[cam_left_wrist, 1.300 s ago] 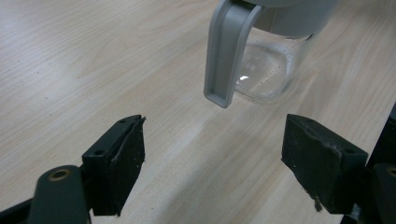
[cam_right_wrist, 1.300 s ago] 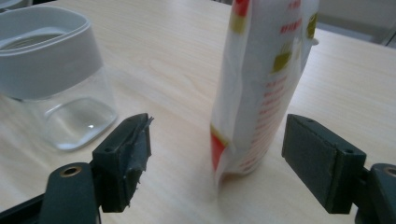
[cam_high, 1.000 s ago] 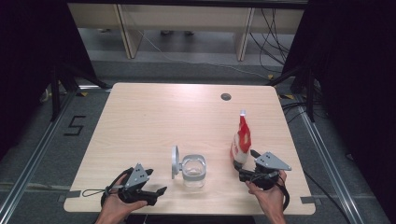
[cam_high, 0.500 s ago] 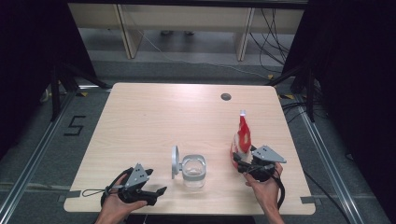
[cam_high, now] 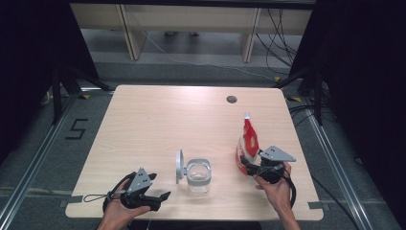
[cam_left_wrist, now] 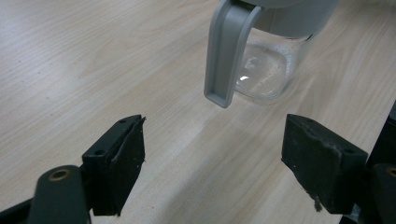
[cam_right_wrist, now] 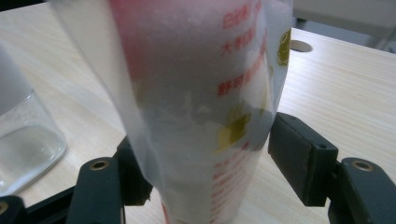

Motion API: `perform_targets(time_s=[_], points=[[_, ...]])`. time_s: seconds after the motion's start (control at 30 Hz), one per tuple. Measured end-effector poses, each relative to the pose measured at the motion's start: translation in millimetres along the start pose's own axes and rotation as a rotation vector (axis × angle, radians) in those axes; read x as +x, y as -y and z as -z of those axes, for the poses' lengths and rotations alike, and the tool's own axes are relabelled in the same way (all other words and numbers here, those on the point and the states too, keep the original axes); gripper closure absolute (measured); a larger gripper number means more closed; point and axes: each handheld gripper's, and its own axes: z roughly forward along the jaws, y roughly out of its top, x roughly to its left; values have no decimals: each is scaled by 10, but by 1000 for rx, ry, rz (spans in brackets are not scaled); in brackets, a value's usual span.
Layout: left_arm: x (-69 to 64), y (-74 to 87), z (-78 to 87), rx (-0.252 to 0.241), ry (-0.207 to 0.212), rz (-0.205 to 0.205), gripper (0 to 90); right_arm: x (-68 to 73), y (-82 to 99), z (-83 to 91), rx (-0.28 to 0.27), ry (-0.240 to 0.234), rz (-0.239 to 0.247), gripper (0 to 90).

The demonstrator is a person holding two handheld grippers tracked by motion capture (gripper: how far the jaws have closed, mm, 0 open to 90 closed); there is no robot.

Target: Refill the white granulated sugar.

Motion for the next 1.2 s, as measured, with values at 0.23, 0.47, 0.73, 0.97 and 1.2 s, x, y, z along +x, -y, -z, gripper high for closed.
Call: perform_targets(time_s=[0.23,0.47,0.73,0.97,1.2], points=[[11,-1,3,12,-11,-11,211,-185,-9,1,-10,-111,102,393],[0,2,-7,0,-4,1,211,-317,-22,-22,-18,-191,161,399],[4,3,-3,2,-11,2,211,-137,54,-25,-103,-67,-57,296],[-1,3,-5,0,-3,4,211,-14,74,-82,-144,-12,-66,245],[-5,4,-11,3,0,2,211,15,152,-139,-176,27,-140,288]])
